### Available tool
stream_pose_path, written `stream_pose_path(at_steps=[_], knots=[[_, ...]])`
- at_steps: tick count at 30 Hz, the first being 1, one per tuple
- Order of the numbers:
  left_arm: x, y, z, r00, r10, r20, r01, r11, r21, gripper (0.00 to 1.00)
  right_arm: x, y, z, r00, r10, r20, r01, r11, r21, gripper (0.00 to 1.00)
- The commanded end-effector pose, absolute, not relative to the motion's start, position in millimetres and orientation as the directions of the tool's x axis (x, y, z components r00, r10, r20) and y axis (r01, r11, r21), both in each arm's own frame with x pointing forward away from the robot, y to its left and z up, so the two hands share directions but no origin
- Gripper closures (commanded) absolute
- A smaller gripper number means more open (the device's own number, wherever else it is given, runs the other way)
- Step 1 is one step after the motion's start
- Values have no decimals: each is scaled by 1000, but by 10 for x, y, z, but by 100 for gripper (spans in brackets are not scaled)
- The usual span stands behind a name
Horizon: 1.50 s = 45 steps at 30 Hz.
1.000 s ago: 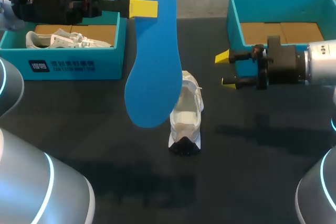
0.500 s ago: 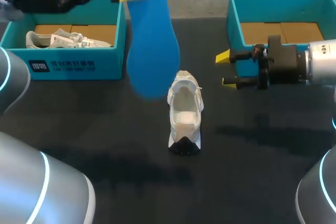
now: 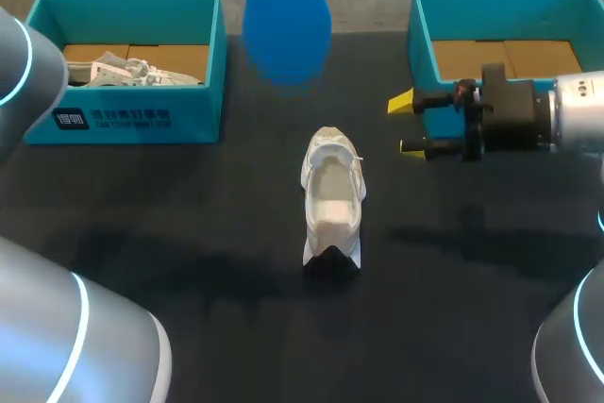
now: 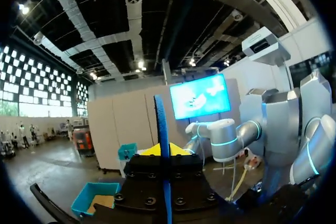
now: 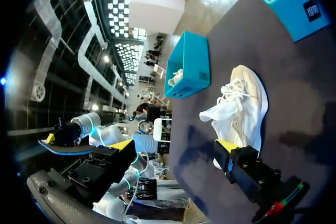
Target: Take the shoe out of the shoebox, open the shoe tongue, remove and reinsert the insole, then place the shoe into the shoebox
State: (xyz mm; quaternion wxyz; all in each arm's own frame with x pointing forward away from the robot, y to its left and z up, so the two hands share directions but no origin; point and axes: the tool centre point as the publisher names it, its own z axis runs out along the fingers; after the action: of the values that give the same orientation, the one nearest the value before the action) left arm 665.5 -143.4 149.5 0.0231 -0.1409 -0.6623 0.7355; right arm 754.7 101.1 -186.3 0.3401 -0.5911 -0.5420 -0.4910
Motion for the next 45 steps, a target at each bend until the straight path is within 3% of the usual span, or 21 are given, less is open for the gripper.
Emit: stream_pose_path(at_steps=[1,14,19,35,40,45], knots=[[6702,-1417,1416,-932,267,-247,220,-128,-967,100,7545,1024,-1871,-70,306,949,974,-183,131,0],[6702,-1417,1416,-932,267,-247,220,-128,-967,100,7545,1024,-1871,-70,306,949,974,-183,131,0],[6563,-1384,1272,-880,263,-396,368,-150,-918,100,7545,1024,-1871,-70,306,949,974,-183,131,0],[6554,-1376,812,-590,322,-741,716,-217,-664,100,7545,1024,-1871,-70,306,949,974,-183,131,0],[6608,-1403,664,-431,274,-860,838,-231,-494,100,7545,1024,-1871,-70,306,949,974,-183,131,0],[6643,-1389,556,-450,244,-859,826,-252,-505,100,7545,1024,-1871,-70,306,949,974,-183,131,0]])
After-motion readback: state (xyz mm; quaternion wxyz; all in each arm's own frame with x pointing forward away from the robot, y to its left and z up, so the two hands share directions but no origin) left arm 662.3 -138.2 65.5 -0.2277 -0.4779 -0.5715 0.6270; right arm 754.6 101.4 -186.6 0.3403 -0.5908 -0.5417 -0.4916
